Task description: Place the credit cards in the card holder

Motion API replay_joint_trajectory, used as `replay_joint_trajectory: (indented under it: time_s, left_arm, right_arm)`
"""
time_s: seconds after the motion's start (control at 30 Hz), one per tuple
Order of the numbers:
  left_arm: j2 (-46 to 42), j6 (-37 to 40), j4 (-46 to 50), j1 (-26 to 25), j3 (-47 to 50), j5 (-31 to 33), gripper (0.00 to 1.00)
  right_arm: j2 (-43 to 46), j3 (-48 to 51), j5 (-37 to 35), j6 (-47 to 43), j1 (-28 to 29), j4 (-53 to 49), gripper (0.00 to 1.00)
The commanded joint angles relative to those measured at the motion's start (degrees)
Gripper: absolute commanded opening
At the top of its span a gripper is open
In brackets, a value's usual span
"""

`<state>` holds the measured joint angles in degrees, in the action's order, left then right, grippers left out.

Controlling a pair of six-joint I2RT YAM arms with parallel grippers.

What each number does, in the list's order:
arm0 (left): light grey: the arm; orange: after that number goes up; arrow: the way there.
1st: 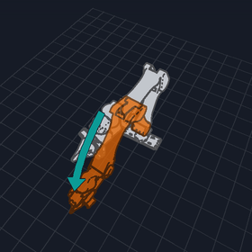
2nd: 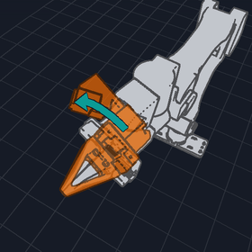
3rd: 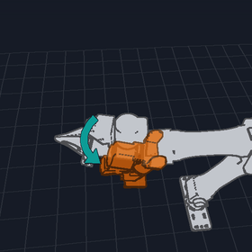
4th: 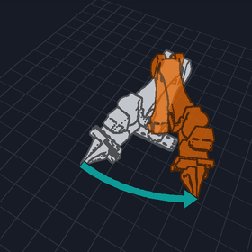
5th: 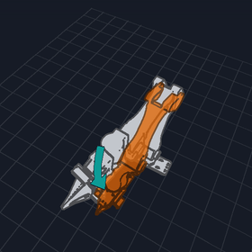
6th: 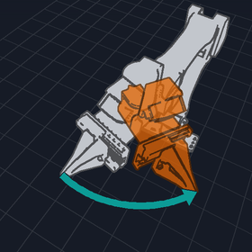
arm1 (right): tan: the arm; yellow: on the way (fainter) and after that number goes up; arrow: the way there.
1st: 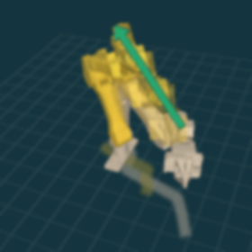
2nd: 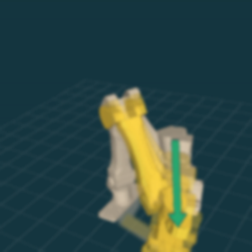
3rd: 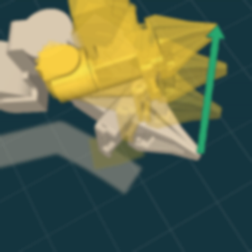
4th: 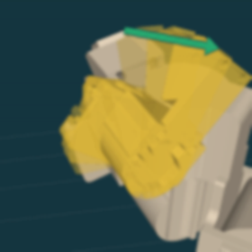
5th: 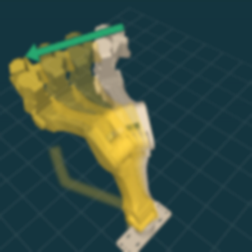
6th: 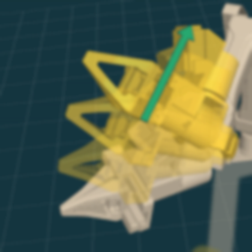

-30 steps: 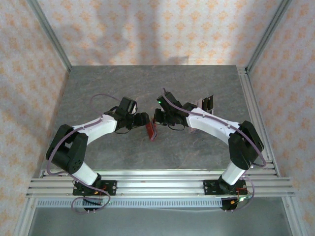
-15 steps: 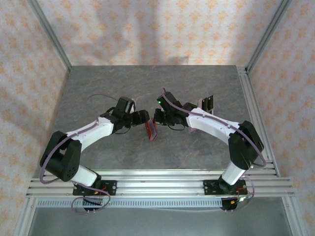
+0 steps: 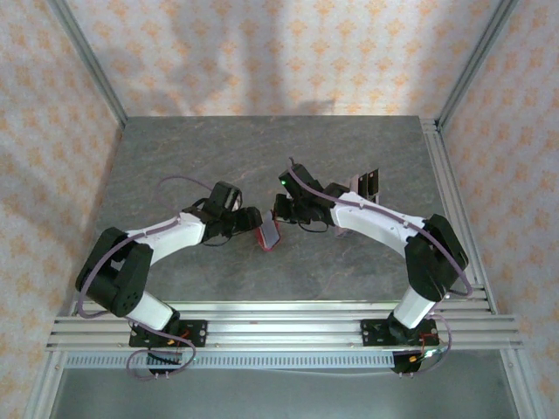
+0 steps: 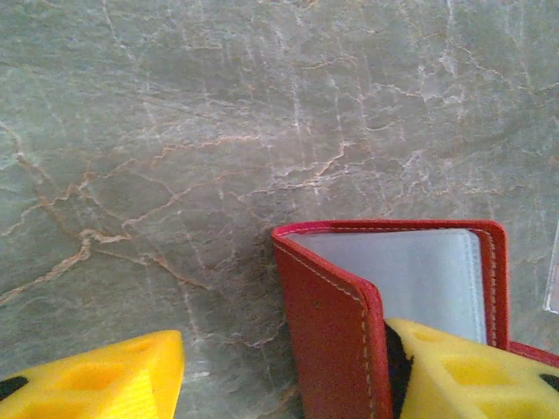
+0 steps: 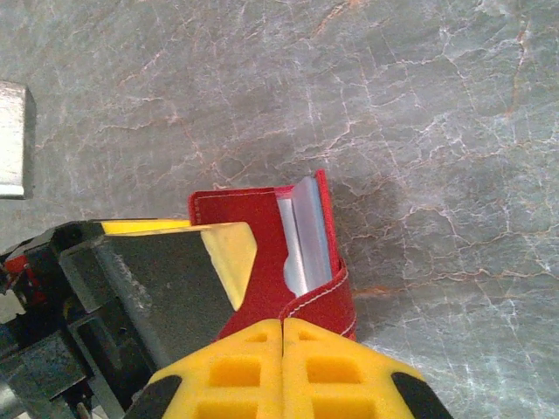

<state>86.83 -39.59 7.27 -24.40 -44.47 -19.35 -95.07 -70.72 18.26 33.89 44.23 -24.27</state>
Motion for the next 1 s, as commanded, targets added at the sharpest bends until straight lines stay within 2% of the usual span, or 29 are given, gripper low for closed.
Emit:
replay_joint_trajectory:
  time_s: [0.0,0.13,0.3,0.5,0.7,0.8,0.97]
  left_arm:
    - [-1.19,-0.14,1.73,-0.20,1.02,4.20,0.58]
    - [-1.82,0.09,3.10,-0.19,1.91,7.80,0.52]
    - [-0.51,1.24,3.97,-0.04,1.84,11.02,0.50]
    - [-0.33,2.57,5.03,-0.10,2.38,13.71,0.51]
    - [-0.04,2.99,5.08,-0.07,3.07,14.82,0.53]
    - [0.01,3.16,5.16,-0.05,3.55,15.37,0.55]
    - [0.54,3.60,5.69,-0.12,3.41,16.14,0.56]
  right_arm:
    - [1.62,2.01,-1.98,0.42,-0.53,0.54,0.00]
    - [1.99,5.39,-3.18,0.73,-1.14,2.27,0.00]
    - [2.03,10.23,-4.60,1.48,-1.86,5.14,0.01]
    - [2.47,14.60,-7.32,1.76,-2.46,5.90,0.21]
    - [2.12,16.48,-9.95,1.56,-2.92,4.75,0.27]
    - [2.55,16.49,-11.42,1.40,-3.09,3.48,0.35]
    - [3.89,15.47,-11.57,0.21,-3.18,1.49,0.41]
